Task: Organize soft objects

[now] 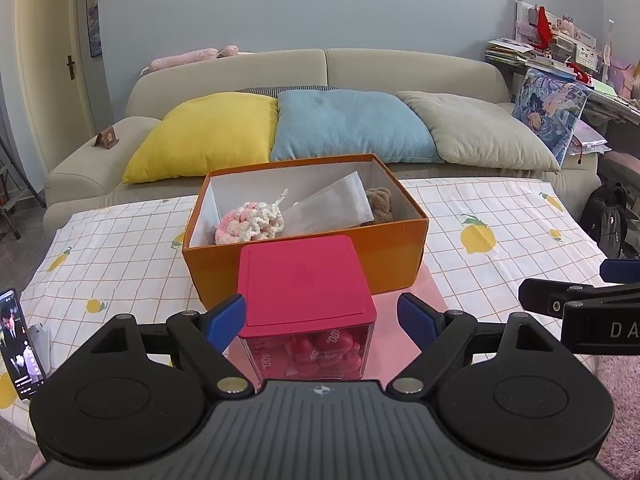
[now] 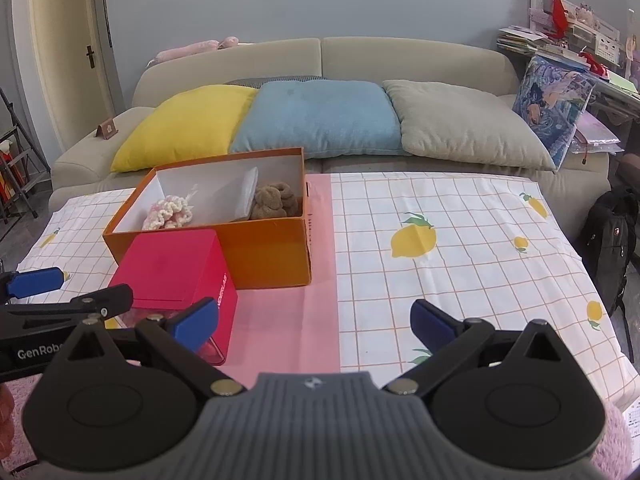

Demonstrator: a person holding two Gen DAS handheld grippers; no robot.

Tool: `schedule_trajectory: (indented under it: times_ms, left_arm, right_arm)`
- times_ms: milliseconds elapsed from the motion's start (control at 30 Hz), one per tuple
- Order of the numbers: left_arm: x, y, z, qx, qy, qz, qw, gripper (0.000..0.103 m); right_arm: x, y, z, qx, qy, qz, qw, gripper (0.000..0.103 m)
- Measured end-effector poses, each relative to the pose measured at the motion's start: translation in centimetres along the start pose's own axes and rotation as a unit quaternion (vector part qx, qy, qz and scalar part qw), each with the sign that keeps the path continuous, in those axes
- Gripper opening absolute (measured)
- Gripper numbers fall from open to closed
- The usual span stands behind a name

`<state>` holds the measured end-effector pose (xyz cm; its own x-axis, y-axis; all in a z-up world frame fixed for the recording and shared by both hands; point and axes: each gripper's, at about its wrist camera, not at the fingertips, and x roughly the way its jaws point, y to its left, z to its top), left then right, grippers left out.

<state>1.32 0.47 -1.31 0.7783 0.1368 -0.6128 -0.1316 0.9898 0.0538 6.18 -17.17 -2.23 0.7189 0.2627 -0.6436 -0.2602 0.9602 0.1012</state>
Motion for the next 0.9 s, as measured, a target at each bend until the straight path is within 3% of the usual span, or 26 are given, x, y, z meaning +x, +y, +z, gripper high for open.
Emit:
schedule_trajectory:
  times_ms: [900]
  left_arm:
    - [-0.25,-0.09,0.68,0.006,-0.015,0.001,0.9999,0.1]
  right_arm:
    - [0.37,-0.24,-0.01,0.004,0.002,-0.001,1.0,0.1]
